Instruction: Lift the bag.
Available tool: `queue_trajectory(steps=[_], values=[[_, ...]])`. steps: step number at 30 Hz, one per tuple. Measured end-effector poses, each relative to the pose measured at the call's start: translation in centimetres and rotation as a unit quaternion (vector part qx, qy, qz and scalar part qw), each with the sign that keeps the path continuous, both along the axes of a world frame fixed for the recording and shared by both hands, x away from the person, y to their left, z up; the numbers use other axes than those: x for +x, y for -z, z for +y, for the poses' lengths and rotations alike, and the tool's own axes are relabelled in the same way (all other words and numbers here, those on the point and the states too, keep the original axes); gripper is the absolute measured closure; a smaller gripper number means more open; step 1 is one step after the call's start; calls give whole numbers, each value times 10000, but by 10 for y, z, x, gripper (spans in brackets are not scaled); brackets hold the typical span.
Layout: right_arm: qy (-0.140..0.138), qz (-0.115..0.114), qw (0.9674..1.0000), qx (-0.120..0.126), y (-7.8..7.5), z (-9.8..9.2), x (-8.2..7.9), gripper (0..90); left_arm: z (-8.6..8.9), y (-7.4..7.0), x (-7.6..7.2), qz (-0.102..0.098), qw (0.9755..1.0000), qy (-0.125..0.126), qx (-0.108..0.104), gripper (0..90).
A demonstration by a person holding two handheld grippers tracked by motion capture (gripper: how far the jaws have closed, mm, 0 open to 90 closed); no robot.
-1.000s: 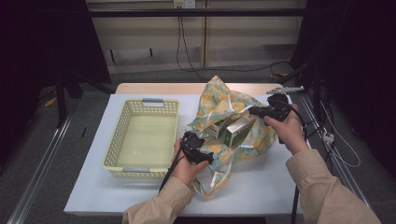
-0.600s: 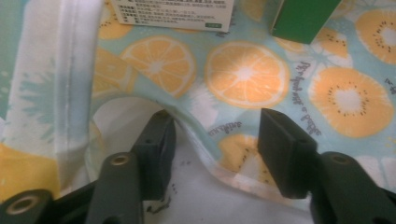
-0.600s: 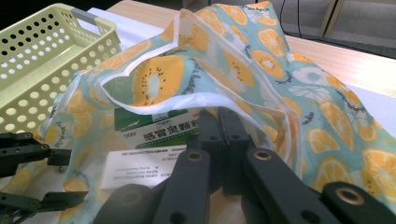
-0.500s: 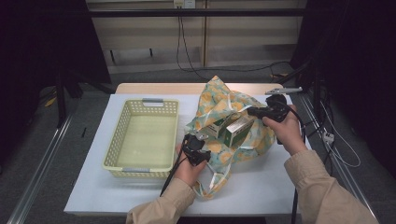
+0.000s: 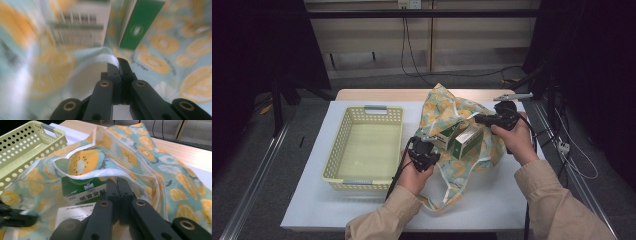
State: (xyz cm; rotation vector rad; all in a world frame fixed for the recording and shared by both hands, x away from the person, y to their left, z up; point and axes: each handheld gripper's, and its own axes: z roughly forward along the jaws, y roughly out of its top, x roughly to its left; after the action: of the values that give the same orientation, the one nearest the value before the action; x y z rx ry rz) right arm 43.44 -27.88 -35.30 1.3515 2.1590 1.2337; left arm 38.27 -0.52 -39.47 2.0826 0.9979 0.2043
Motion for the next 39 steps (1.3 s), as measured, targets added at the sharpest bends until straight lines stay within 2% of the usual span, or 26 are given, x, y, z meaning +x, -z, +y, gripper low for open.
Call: queue_trajectory(steps=[1, 4, 6, 8, 13, 15, 18, 23, 25, 28, 32, 33, 35, 36, 38, 39], values=[[-4, -13, 10000, 7, -2, 0, 0, 900, 1, -9, 1, 8, 9999, 117, -93, 900], [6, -58, 10000, 6, -7, -1, 0, 900, 2, -34, 5, -101, 9996, 140, -237, 900], [17, -95, 10000, 5, -11, -1, 1, 900, 2, -53, 8, -242, 9994, 152, -186, 900], [15, -127, 9999, -13, -17, -1, 1, 900, 3, -72, 13, -332, 9990, 125, -268, 900], [71, -266, 9996, -15, -33, -4, 3, 900, 3, -123, 25, -670, 9973, 133, -260, 900], [102, -355, 9993, 0, -42, -6, 4, 900, 4, -141, 31, -758, 9965, 81, -341, 900], [171, -448, 9988, -32, -58, -10, 6, 900, 4, -166, 39, -942, 9951, 20, -308, 900], [259, -776, 9966, 20, -94, -16, 8, 900, 9, -199, 52, -1075, 9927, -68, -535, 900], [257, -836, 9962, 44, -102, -16, 8, 900, 11, -205, 56, -1157, 9921, -108, -473, 900], [191, -862, 9960, 113, -108, -13, 8, 900, 12, -203, 59, -1082, 9930, -54, -475, 900], [75, -859, 9961, 180, -107, -6, 6, 900, 15, -196, 62, -961, 9937, 43, -582, 900], [58, -830, 9963, 221, -106, -4, 5, 900, 16, -194, 63, -887, 9941, 95, -616, 900], [38, -706, 9970, 299, -101, -1, 4, 882, 19, -190, 63, -894, 9938, 50, -657, 869], [28, -712, 9967, 384, -99, 0, 3, 839, 21, -188, 62, -836, 9945, 80, -626, 812], [-94, -619, 9966, 542, -95, 3, 1, 713, 25, -181, 61, -731, 9948, 12, -705, 533], [-176, -575, 9967, 548, -92, 4, -1, 670, 28, -178, 60, -718, 9947, 19, -730, 449]])
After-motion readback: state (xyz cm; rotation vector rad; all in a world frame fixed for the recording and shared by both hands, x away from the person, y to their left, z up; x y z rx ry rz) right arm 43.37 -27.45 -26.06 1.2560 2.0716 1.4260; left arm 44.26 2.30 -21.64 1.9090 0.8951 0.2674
